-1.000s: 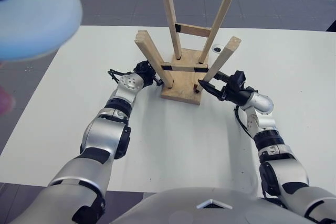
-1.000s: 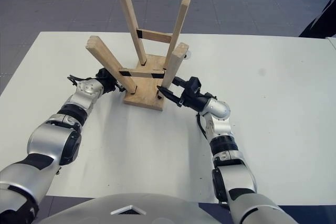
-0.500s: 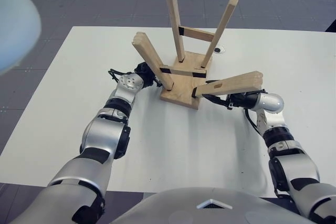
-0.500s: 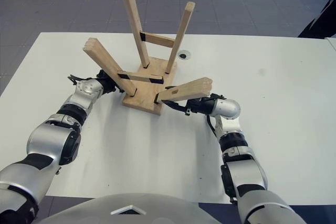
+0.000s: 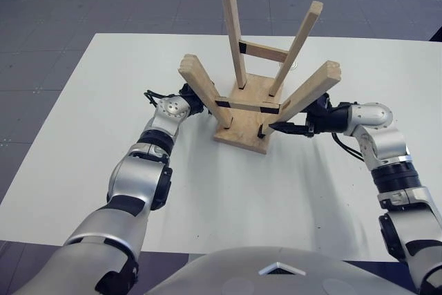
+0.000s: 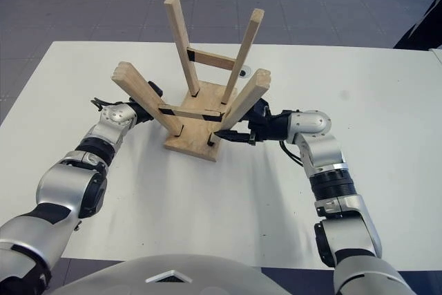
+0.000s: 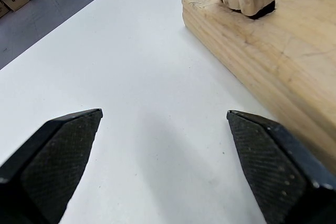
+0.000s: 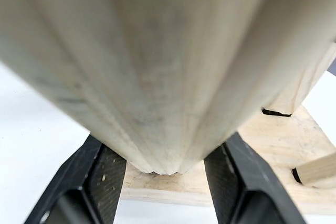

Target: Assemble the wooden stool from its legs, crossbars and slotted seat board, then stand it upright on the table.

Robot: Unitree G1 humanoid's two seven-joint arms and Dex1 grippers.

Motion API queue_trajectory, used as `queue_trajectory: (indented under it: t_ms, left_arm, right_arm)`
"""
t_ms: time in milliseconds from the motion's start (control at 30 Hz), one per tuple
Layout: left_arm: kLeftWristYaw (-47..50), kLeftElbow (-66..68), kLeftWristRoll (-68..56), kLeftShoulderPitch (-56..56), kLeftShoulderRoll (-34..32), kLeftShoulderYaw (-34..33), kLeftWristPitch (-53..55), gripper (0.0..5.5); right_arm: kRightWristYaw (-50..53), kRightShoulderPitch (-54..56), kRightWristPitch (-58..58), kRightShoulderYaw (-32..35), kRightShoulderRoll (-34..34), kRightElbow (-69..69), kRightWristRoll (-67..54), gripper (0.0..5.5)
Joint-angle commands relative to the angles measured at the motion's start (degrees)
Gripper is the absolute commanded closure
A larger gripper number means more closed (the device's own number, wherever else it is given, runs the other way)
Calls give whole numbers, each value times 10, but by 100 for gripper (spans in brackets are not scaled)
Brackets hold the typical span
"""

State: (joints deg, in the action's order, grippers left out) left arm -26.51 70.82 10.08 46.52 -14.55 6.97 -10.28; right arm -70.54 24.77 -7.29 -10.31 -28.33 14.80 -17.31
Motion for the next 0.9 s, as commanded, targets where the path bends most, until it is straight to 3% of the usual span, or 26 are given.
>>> queue_trajectory:
  t_ms: [33,467,900]
  left_arm:
    - [0,-9,-2,-10,-5,-5,-2,110]
    - [-8,-21,-3,-28,-5,-5,-3,110]
    - [-13,-21,-2,-24,-1,-2,0,110]
  right_arm:
    - [1,-9,-33,11,-22,-28,-5,347]
    - [-37,22,-58,34,-43,-37,-29,347]
    - [-7,-10,-9,16,-3,0,4,347]
